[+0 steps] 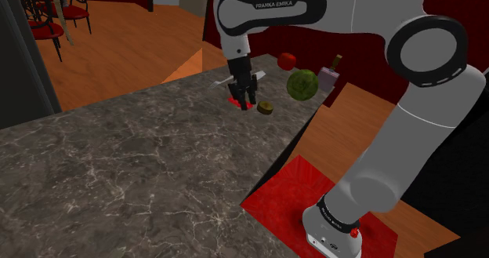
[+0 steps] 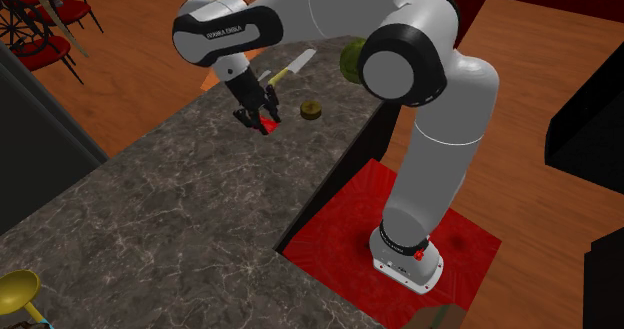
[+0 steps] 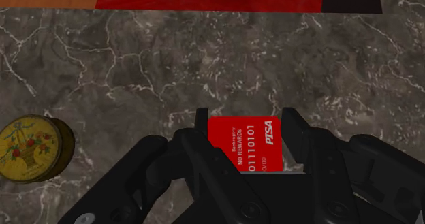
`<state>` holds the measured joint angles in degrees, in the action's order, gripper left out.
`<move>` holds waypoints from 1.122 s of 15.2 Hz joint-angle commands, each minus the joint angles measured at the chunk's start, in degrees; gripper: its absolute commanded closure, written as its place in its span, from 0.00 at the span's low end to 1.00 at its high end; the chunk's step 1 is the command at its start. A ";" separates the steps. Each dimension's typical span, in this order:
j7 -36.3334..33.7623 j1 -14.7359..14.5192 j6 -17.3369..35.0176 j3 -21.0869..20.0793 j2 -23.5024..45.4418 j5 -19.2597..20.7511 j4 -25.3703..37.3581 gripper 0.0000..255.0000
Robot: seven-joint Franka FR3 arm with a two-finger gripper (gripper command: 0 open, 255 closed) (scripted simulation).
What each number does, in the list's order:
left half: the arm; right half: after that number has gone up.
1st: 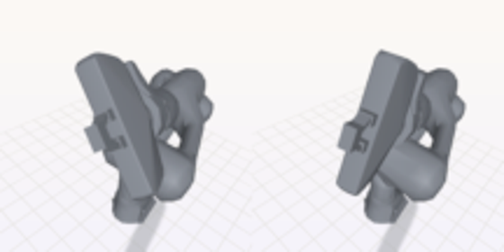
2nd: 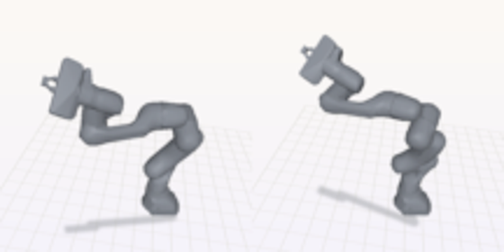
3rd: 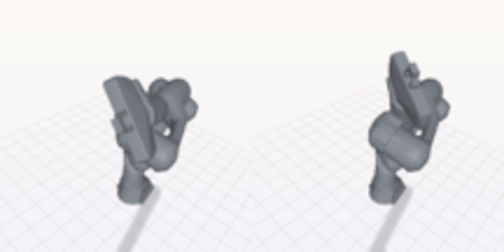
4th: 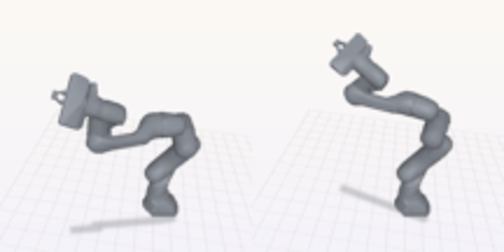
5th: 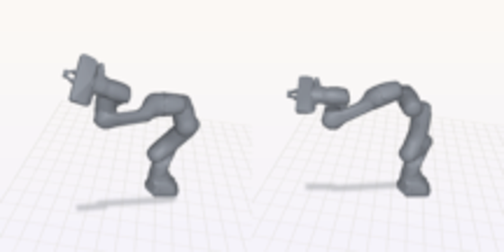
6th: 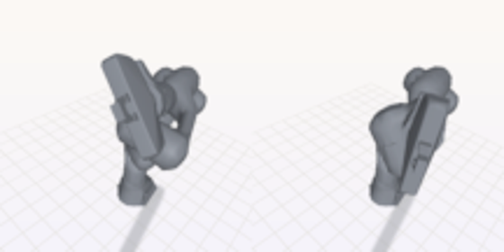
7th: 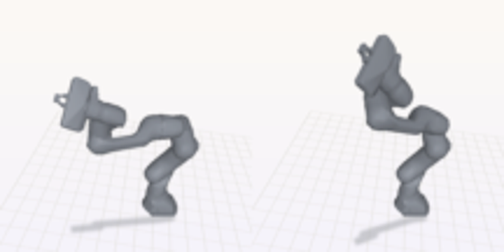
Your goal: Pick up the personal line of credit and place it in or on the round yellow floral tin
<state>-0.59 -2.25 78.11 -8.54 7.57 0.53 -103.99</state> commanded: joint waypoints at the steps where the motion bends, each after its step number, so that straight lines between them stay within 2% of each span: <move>1: 2.52 1.35 -0.13 1.15 -0.15 1.29 -0.01 1.00; 8: 11.40 6.24 -0.05 5.37 0.11 5.92 0.74 1.00; 17: 21.56 11.85 0.10 10.05 3.60 10.89 5.63 1.00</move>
<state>20.22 9.27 78.57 1.25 10.68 11.10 -99.36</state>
